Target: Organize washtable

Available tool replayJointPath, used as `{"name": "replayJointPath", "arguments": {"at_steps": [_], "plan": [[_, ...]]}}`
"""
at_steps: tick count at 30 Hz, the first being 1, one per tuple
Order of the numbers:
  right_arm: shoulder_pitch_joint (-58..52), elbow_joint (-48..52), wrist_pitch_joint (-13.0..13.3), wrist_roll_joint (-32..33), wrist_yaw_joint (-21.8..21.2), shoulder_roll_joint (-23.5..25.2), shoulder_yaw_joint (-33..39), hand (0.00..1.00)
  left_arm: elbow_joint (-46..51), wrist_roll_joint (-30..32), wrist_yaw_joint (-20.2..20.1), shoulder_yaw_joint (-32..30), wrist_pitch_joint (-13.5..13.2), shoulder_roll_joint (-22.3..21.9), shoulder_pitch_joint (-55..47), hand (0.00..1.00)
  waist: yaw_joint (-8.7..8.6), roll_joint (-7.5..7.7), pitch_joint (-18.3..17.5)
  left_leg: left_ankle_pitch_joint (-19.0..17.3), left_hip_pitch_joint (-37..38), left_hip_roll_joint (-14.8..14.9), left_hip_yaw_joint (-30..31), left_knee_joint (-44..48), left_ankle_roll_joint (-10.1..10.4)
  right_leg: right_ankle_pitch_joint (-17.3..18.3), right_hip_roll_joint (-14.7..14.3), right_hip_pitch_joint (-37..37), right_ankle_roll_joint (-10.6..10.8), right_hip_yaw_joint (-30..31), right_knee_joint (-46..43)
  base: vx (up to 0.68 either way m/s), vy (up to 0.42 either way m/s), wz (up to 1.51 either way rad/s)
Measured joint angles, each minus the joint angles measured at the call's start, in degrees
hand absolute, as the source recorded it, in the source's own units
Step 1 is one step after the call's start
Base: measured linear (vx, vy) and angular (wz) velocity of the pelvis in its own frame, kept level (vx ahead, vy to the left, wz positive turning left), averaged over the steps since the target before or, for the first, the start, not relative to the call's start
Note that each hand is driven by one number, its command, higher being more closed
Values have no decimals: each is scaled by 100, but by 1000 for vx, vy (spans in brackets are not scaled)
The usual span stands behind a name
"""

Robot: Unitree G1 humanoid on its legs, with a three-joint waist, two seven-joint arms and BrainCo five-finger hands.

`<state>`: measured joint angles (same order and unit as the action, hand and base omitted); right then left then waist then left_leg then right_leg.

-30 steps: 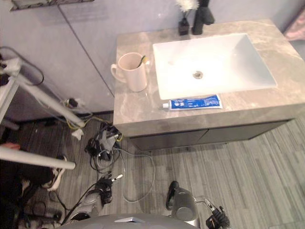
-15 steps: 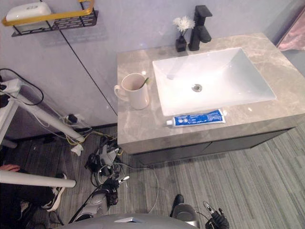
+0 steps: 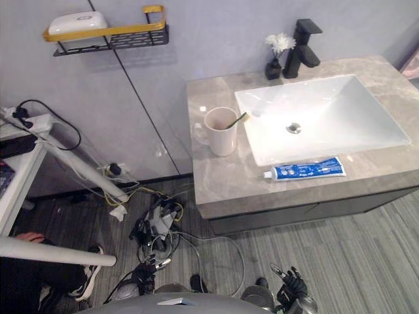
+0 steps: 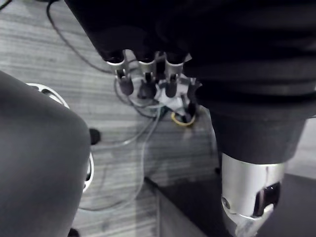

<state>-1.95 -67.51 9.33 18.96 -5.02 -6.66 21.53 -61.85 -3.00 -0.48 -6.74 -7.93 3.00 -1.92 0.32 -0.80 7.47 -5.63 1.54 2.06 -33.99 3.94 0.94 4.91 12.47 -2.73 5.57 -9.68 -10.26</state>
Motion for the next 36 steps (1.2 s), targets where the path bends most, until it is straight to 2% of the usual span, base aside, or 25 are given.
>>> {"name": "replayJointPath", "arguments": {"at_steps": [3,5,7,8,9,11,13,14,15,16,17,18,20,21,22,25,27,28,29,30,32,33,34,35,36], "plan": [[29,1,0,-29,-6,-6,-321,0,1,4,13,274,-1,98,81,0,-15,63,48,-17,172,127,-214,88,28,140,15,-730,213,145,-1559,8,-81,-42],[-10,0,-2,-56,-10,-1,-394,0,9,10,6,527,-6,155,192,0,-64,143,97,-21,292,142,-134,153,32,140,99,-898,212,119,-2180,-1,-67,17],[-103,2,1,-55,-6,-20,-426,0,26,12,8,661,-22,147,323,0,-141,155,96,-42,285,186,39,195,8,134,227,-935,209,47,-2482,-28,-45,43],[-158,4,0,-58,-1,-53,-484,0,29,11,8,686,-25,136,398,0,-162,112,112,-65,268,249,161,187,-28,130,308,-990,126,-40,-2700,-52,-17,55],[-216,4,-7,-85,-8,-55,-524,0,32,11,21,691,-31,142,417,0,-166,80,120,-75,255,263,248,228,-43,286,427,-1059,-224,-61,-3000,-43,-14,58],[-327,8,-7,-210,-5,-63,-480,0,33,11,61,690,-29,162,384,0,-150,63,111,-125,221,321,395,400,15,359,747,-1061,-282,46,-3115,3,-27,42],[-375,10,-14,-253,-7,-59,-361,0,3,14,97,676,-20,227,243,0,-145,89,3,-187,35,502,524,705,151,272,837,-981,-256,317,-2696,-7,-21,28],[-389,4,-22,-284,-10,-35,-365,0,4,21,107,667,-16,306,155,0,-116,143,-61,-218,-60,582,562,868,261,-1,805,-881,-105,462,-2231,8,-193,8],[-369,4,-70,-284,-13,-2,-382,0,-17,90,112,595,37,411,64,0,-30,177,-119,-193,-119,765,597,1040,447,119,628,-539,455,456,-1495,29,-280,-20],[-342,5,-76,-300,-12,-20,-426,0,-17,121,113,528,41,391,34,0,35,136,-143,-148,-120,872,562,1024,519,182,534,-412,498,328,-1230,61,-402,-47],[-259,7,-71,-415,-13,-71,-654,0,-17,123,111,403,41,317,-17,0,96,65,-152,-76,-120,1089,485,1028,633,251,307,-186,486,170,-735,33,-310,-46],[-226,9,-72,-450,-9,-111,-791,0,-32,124,116,324,43,273,-45,0,95,24,-145,-52,-116,1195,482,1050,674,278,178,-75,449,118,-553,21,-341,-33],[-232,39,-66,-504,-46,-215,-1188,0,-74,107,121,206,40,68,-55,0,94,-82,-140,72,-100,1651,682,1247,852,297,-247,258,345,-53,-320,-7,-259,7],[-269,67,-52,-508,-58,-235,-1321,0,-68,92,118,190,34,45,-77,0,100,-96,-155,117,-98,1753,795,1332,862,338,-326,362,267,-92,-304,-61,-207,27],[-329,170,-10,-517,-64,-256,-1552,0,-36,42,126,170,0,50,-89,0,125,-48,-138,214,-141,1908,953,1482,902,410,-448,436,142,-185,-299,-92,-175,29],[-421,449,118,-571,-97,-263,-1891,0,66,-118,179,96,-24,63,-105,0,165,-39,-127,572,-489,2148,1052,1851,722,507,-577,483,-31,-429,-304,-158,-139,39],[-425,473,160,-566,-124,-291,-1923,0,110,-128,223,118,-22,57,-91,0,160,-35,-68,834,-556,2248,300,1801,443,511,-566,479,-160,-645,-262,-166,-102,46],[-424,480,164,-568,-125,-334,-1921,0,109,-126,221,125,-20,29,-80,0,155,-76,-35,788,-559,2302,24,1858,360,502,-557,477,-196,-712,-262,-131,6,36],[-427,467,159,-570,-122,-371,-1909,0,111,-118,218,121,-23,0,-37,0,170,-116,-12,576,-621,2328,-116,2167,159,495,-514,481,-205,-767,-269,-103,69,22],[-439,463,152,-571,-117,-374,-1896,0,112,-114,210,127,-26,5,-38,0,167,-113,-15,280,-683,2243,-155,2700,125,486,-409,490,-195,-798,-263,-65,83,11],[-455,474,157,-573,-114,-375,-1826,0,88,-101,207,238,-20,19,-44,0,107,-153,-22,-62,-649,2066,-218,2817,157,432,-355,478,-101,-809,-207,-32,88,11],[-455,473,154,-581,-113,-370,-1771,0,60,-91,197,243,-17,18,-42,0,80,-172,-25,-137,-616,1998,-250,2627,190,411,-355,464,-65,-811,-199,-1,154,22],[-458,456,125,-661,-107,-364,-1614,0,-23,-73,164,245,-5,16,-44,0,35,-238,-83,-326,-450,1787,-331,2066,268,360,-331,431,23,-803,-157,18,166,19],[-477,435,112,-686,-93,-296,-1493,0,-83,-44,137,240,6,40,-9,0,29,-135,-79,-229,-317,1469,-450,1502,253,292,-232,356,89,-685,-76,25,156,12],[-497,433,111,-717,-93,-254,-1459,0,-89,-45,128,236,8,78,-17,0,28,-55,-123,-104,-249,1277,-512,1192,229,236,-190,325,92,-613,8,51,147,2]]}}
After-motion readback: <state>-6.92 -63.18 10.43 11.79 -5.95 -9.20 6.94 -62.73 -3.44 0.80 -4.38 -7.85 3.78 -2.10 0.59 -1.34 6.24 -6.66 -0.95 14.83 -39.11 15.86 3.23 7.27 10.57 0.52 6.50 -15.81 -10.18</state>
